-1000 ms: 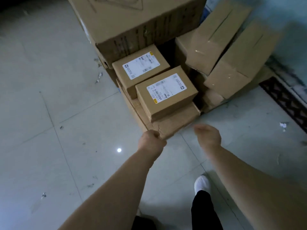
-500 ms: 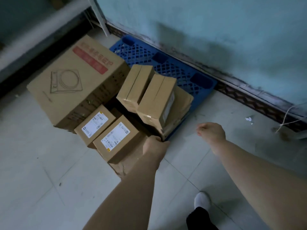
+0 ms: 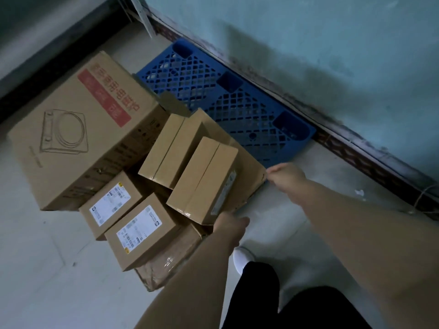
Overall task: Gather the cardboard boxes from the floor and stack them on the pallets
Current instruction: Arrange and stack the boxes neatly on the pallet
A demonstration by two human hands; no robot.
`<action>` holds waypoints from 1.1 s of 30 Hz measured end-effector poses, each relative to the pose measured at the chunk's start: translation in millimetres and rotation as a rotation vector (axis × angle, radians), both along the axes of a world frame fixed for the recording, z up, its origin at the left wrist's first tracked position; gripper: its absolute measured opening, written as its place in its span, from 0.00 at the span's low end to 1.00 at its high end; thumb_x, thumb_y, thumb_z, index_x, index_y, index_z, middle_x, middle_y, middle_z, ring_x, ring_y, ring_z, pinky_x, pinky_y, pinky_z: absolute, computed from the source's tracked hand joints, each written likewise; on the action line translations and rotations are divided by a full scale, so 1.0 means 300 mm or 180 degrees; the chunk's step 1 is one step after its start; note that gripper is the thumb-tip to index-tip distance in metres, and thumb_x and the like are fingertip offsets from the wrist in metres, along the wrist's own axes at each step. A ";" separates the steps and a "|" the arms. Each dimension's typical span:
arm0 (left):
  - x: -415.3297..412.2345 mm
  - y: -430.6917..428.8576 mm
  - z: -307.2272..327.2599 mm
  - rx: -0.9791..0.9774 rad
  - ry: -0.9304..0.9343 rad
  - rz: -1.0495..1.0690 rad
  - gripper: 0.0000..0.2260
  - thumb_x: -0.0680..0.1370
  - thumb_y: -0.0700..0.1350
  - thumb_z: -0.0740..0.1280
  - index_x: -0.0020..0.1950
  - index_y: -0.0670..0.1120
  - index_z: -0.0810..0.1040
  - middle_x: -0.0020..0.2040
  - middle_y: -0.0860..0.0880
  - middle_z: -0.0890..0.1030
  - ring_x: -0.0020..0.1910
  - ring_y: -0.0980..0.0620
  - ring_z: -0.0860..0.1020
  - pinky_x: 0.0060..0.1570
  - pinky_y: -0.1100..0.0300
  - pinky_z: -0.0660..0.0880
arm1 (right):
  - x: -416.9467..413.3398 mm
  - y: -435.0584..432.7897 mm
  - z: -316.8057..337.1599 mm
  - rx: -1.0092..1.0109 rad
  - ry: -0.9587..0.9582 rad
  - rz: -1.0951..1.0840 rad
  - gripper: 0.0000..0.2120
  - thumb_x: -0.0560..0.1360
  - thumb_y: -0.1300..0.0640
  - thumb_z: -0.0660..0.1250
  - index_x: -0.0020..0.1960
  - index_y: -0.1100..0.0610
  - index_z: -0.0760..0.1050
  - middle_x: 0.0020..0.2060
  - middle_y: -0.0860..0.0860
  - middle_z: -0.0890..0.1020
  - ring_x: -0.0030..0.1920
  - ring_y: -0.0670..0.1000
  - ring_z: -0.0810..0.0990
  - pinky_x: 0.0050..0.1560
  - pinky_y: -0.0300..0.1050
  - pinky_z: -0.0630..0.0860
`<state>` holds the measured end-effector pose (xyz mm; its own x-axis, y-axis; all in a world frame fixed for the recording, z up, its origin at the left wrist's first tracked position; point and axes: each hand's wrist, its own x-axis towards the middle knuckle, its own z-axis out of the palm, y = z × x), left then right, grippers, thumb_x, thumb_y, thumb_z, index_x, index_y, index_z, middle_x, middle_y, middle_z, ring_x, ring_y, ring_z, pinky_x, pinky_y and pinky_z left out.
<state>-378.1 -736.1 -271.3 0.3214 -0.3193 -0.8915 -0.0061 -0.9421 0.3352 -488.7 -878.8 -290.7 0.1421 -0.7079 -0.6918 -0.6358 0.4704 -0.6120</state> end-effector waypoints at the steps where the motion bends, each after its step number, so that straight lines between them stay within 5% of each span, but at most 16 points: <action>1: -0.005 -0.039 -0.004 0.0024 0.0048 0.0084 0.12 0.78 0.47 0.66 0.55 0.39 0.74 0.49 0.41 0.76 0.44 0.44 0.77 0.43 0.52 0.76 | 0.022 -0.041 -0.002 -0.0014 -0.0032 0.0061 0.09 0.79 0.60 0.63 0.54 0.54 0.81 0.55 0.54 0.81 0.59 0.59 0.78 0.58 0.51 0.76; 3: -0.026 -0.115 -0.014 0.0063 0.0087 0.0240 0.17 0.78 0.48 0.66 0.63 0.40 0.73 0.56 0.41 0.77 0.52 0.43 0.78 0.47 0.52 0.78 | 0.054 -0.108 -0.007 -0.0080 -0.0087 0.0167 0.11 0.78 0.61 0.63 0.56 0.54 0.82 0.57 0.53 0.82 0.58 0.57 0.79 0.59 0.50 0.77; 6: -0.074 -0.242 -0.022 -0.0079 0.0188 0.0283 0.10 0.79 0.47 0.65 0.57 0.44 0.73 0.51 0.42 0.75 0.48 0.45 0.75 0.46 0.53 0.75 | 0.058 -0.209 -0.028 -0.0124 -0.0121 0.0338 0.11 0.78 0.61 0.64 0.56 0.54 0.82 0.58 0.53 0.82 0.57 0.55 0.80 0.60 0.51 0.77; 10: -0.142 -0.409 -0.040 -0.0089 0.0108 0.0641 0.15 0.79 0.48 0.65 0.62 0.42 0.74 0.51 0.44 0.75 0.48 0.47 0.74 0.44 0.56 0.74 | 0.021 -0.392 -0.079 0.0007 0.0017 0.0768 0.11 0.78 0.62 0.63 0.53 0.52 0.81 0.56 0.53 0.82 0.57 0.55 0.80 0.60 0.47 0.76; 15: -0.233 -0.542 -0.074 0.0290 -0.0022 0.1468 0.14 0.78 0.47 0.66 0.59 0.40 0.74 0.51 0.43 0.76 0.49 0.46 0.76 0.43 0.54 0.78 | 0.013 -0.613 -0.112 0.0186 -0.0042 0.1379 0.11 0.78 0.61 0.63 0.56 0.52 0.81 0.59 0.52 0.81 0.58 0.54 0.78 0.55 0.41 0.74; 20: -0.292 -0.595 -0.102 0.0429 0.0120 0.2285 0.22 0.78 0.49 0.65 0.69 0.41 0.68 0.47 0.46 0.75 0.46 0.50 0.76 0.37 0.57 0.78 | 0.047 -0.725 -0.121 0.0247 0.0002 0.1596 0.13 0.79 0.61 0.62 0.60 0.53 0.80 0.62 0.52 0.80 0.61 0.54 0.77 0.56 0.41 0.72; 27: -0.277 -0.623 -0.171 0.0417 0.0341 0.3708 0.15 0.81 0.50 0.63 0.65 0.46 0.71 0.64 0.43 0.74 0.60 0.45 0.76 0.51 0.48 0.79 | 0.170 -0.758 -0.188 0.0424 -0.0093 0.1907 0.10 0.78 0.61 0.63 0.55 0.52 0.80 0.57 0.51 0.80 0.58 0.53 0.78 0.52 0.41 0.74; 30: -0.260 -0.625 -0.226 0.0383 0.0227 0.4218 0.18 0.80 0.54 0.63 0.66 0.47 0.71 0.62 0.44 0.75 0.57 0.46 0.77 0.47 0.50 0.80 | 0.294 -0.750 -0.226 0.0575 -0.0045 0.2157 0.11 0.78 0.62 0.62 0.55 0.55 0.81 0.54 0.54 0.81 0.57 0.55 0.79 0.50 0.43 0.75; 33: -0.238 -0.626 -0.263 0.0348 0.0064 0.4713 0.16 0.80 0.53 0.62 0.64 0.47 0.72 0.57 0.44 0.77 0.54 0.47 0.79 0.42 0.52 0.80 | 0.418 -0.740 -0.241 0.0698 -0.0129 0.2508 0.16 0.79 0.53 0.65 0.65 0.55 0.75 0.62 0.54 0.78 0.61 0.56 0.76 0.59 0.47 0.75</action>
<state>-449.4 -923.9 -350.3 0.2744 0.3465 -0.8970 0.9616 -0.1077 0.2525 -363.3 -1100.8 -363.0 0.5693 -0.2390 -0.7866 -0.8091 0.0067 -0.5876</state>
